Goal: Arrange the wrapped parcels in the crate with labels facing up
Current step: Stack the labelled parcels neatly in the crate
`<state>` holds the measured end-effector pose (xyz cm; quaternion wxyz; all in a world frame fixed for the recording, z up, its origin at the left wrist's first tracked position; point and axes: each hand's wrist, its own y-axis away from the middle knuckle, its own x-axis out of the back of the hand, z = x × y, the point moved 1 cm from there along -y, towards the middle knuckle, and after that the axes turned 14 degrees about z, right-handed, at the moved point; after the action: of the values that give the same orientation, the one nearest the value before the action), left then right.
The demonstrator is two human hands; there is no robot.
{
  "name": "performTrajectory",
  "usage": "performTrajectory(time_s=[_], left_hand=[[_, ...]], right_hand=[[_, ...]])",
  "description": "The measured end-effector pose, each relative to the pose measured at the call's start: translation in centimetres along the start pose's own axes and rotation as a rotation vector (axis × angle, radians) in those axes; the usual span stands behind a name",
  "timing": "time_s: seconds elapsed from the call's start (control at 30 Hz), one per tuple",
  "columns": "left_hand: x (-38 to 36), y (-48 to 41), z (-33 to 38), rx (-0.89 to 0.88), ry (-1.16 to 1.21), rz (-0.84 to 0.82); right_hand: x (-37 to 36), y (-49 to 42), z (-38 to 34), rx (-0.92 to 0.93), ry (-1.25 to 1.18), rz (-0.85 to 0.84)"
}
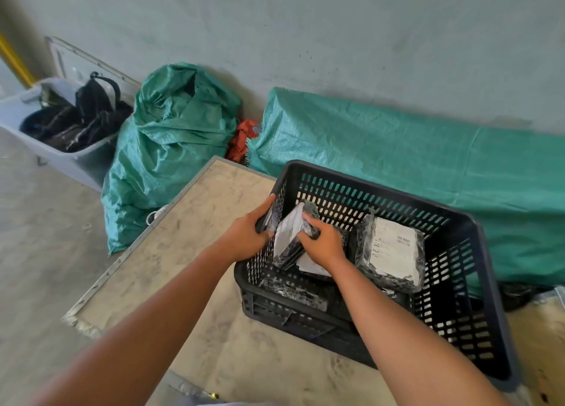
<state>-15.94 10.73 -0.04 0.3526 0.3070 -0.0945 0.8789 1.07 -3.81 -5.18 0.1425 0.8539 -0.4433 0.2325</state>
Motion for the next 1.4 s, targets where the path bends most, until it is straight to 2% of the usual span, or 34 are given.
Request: performTrajectory(time_s=[0.23,0.3,0.37,0.47,0.53,0.67,0.73,0.8,0.93,1.07,1.2,1.27,1.4], left_hand=[[0.0,0.5,0.2,0.034,0.055,0.018],[0.2,0.8,0.5,0.002,0.007,0.036],[0.6,1.0,1.2,-0.091,-0.052,0.144],[1.1,1.5,4.1,-0.191,0.100,0.277],[1.1,1.7,6.6,-0.212,0.286,0.186],[1.5,1.0,10.4,-0.174,0.675,-0.133],[1.4,0.2,11.1,-0.128,0.735,-0.318],[1.0,-0.5,11.2,-0.125,0.694,-0.400],[-0.1,-1.3,11.1,-0.149,0.633,-0.468],[-1.6,-1.2,10.5,-0.065,0.631,-0.535],[-3.1,-1.6,9.5,0.017,0.641,-0.448],[-3.6,-2.3,8.7,0.052,0.596,-0.384],[-5.5,-3.4,7.0,0.142,0.445,-0.314]], right_hand=[[7.0,1.9,-1.1,0.138,-0.019,0.025],[9.5,2.1,-2.4,0.153,-0.046,0.030],[11.9,2.3,-3.6,0.132,-0.090,0.027],[15.2,2.3,-4.8,0.106,-0.195,0.001],[17.0,2.3,-6.1,0.098,-0.267,-0.025],[19.9,2.3,-8.5,0.118,-0.354,-0.110],[20.8,2.2,-9.1,0.119,-0.381,-0.148],[21.4,2.0,-9.4,0.123,-0.380,-0.160],[22.1,1.3,-8.6,0.082,-0.392,-0.121],[21.6,0.6,-7.0,0.069,-0.429,0.079],[20.0,0.8,-5.5,0.030,-0.413,0.207],[18.6,1.1,-4.6,0.025,-0.259,0.196],[13.8,0.9,-2.2,-0.053,-0.007,0.019]])
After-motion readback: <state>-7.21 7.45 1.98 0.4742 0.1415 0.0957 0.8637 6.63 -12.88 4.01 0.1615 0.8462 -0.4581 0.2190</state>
